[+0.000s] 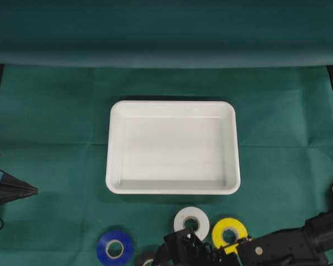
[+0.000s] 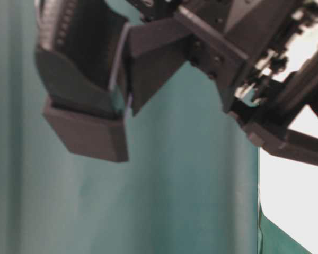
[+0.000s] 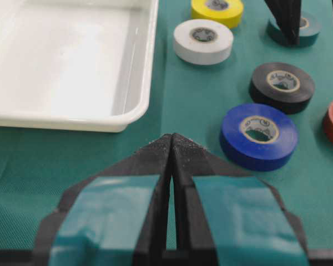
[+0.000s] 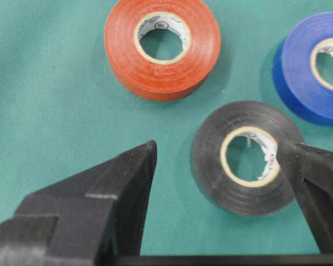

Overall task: Put the tape into the white case with the right arm.
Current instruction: 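Lower the open right gripper onto the black tape roll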

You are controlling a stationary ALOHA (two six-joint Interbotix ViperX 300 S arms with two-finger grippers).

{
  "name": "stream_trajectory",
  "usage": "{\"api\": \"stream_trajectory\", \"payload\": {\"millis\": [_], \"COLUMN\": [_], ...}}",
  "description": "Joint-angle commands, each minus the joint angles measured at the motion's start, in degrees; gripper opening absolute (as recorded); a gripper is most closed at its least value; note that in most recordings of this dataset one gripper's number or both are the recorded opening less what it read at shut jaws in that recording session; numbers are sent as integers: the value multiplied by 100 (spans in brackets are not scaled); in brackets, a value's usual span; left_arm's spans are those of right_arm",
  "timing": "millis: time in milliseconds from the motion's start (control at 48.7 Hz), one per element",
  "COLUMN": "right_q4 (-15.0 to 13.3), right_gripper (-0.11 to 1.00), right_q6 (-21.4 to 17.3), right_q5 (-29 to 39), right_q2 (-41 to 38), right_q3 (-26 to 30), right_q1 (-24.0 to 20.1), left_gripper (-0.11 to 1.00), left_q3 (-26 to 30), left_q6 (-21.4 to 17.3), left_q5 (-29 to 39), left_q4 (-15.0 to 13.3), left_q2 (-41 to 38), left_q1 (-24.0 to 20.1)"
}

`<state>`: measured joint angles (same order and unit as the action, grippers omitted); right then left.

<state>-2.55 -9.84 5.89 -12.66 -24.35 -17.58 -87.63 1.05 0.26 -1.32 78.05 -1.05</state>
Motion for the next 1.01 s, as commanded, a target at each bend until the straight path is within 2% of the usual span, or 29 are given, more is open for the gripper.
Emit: {"api": "stream_trajectory", "payload": {"millis": [0,986], "right_q4": [0,-18], "right_gripper": [72,69], "right_q6": [-9,-9], "right_q5": [-18,-26], "right_q2": [44,-729], "right_q3": [158,439], "right_q1": [-62,0], "left_gripper": [0,0], "left_q3": [70,26], "left_q6": [9,9], "left_q5": [-53,-62], "left_q4": [-18,-18], "left_q2": [-44,-44], "left_q1": [-9,18]}}
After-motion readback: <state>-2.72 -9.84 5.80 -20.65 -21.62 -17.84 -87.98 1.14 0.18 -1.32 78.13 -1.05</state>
